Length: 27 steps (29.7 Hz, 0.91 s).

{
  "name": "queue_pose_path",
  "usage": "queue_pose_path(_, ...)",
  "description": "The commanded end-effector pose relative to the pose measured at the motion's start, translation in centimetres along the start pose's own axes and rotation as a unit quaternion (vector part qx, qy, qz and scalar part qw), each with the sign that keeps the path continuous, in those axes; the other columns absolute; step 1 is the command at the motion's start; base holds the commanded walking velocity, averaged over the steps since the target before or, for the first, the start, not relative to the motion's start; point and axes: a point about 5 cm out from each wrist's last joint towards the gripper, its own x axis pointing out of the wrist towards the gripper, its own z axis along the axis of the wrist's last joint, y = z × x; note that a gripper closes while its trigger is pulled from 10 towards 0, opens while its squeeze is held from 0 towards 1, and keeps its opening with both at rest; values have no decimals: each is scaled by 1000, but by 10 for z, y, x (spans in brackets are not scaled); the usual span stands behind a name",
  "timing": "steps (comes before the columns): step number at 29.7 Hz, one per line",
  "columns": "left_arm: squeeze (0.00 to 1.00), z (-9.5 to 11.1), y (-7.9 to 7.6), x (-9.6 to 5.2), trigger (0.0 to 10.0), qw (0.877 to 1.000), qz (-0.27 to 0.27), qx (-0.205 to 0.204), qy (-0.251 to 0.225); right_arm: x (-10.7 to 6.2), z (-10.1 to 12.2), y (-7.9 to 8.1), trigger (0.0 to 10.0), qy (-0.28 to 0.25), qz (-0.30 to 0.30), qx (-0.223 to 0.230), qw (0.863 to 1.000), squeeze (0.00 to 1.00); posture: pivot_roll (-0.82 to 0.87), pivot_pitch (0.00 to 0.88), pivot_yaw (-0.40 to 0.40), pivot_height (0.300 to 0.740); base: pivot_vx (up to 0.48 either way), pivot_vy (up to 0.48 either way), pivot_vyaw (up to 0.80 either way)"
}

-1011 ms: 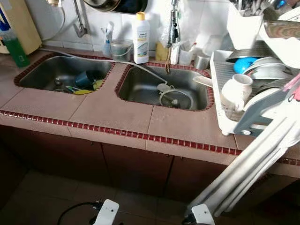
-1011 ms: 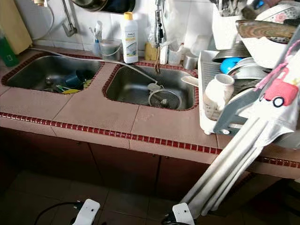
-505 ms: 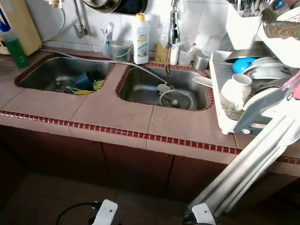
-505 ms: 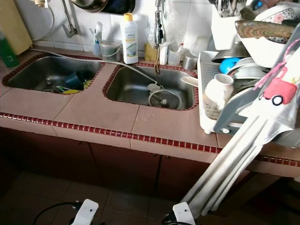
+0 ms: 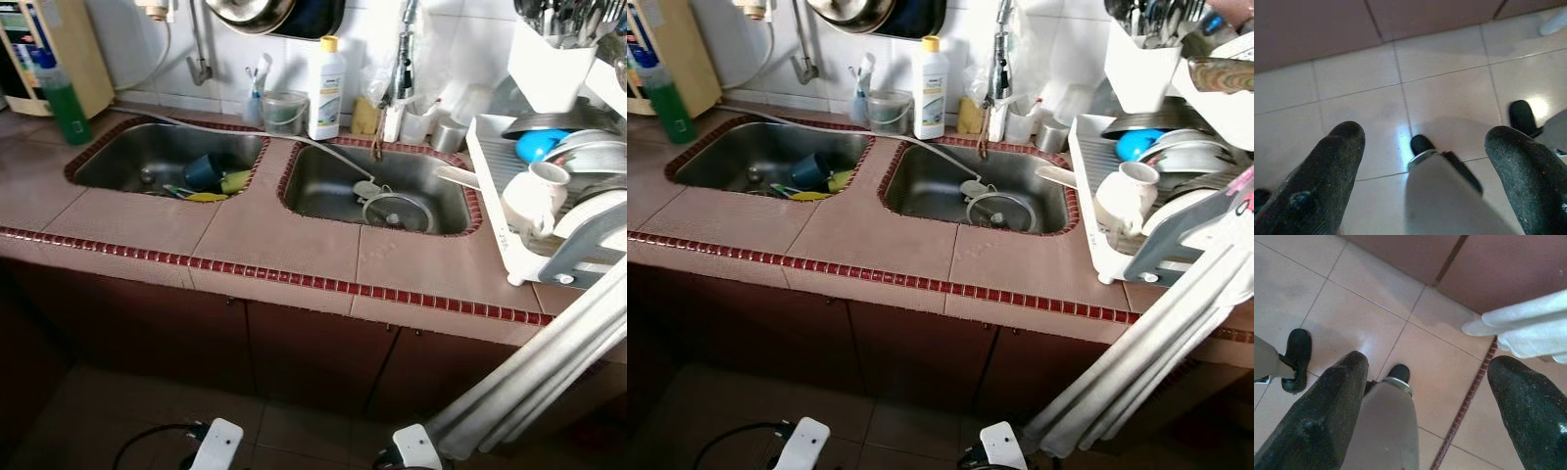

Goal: Kitchen organization

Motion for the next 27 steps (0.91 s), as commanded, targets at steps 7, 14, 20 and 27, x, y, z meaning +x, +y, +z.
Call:
queue_pose_path(7, 0, 2, -1, 1, 10000, 1000, -5, 18, -2, 0, 2, -4, 10000, -5, -1, -18, 1000, 0, -126, 0, -36, 732, 0, 0, 0)
queue_pose_path(14, 0, 8, -4, 1, 10000, 998, -27, 48, -24, 0, 5, -8, 10000, -7, 17, -88, 996, 0, -114, 0, -54, 732, 0, 0, 0)
queue_pose_path(20, 0, 9, -4, 1, 10000, 998, -30, 53, -29, 0, 8, -14, 10000, -11, 17, -112, 994, 0, -108, 0, -67, 732, 0, 0, 0)
queue_pose_path(27, 0, 4, 4, -1, 10000, 999, -13, 48, -20, 0, 15, -17, 10000, -24, 15, -143, 989, 0, -99, 0, -84, 732, 0, 0, 0)
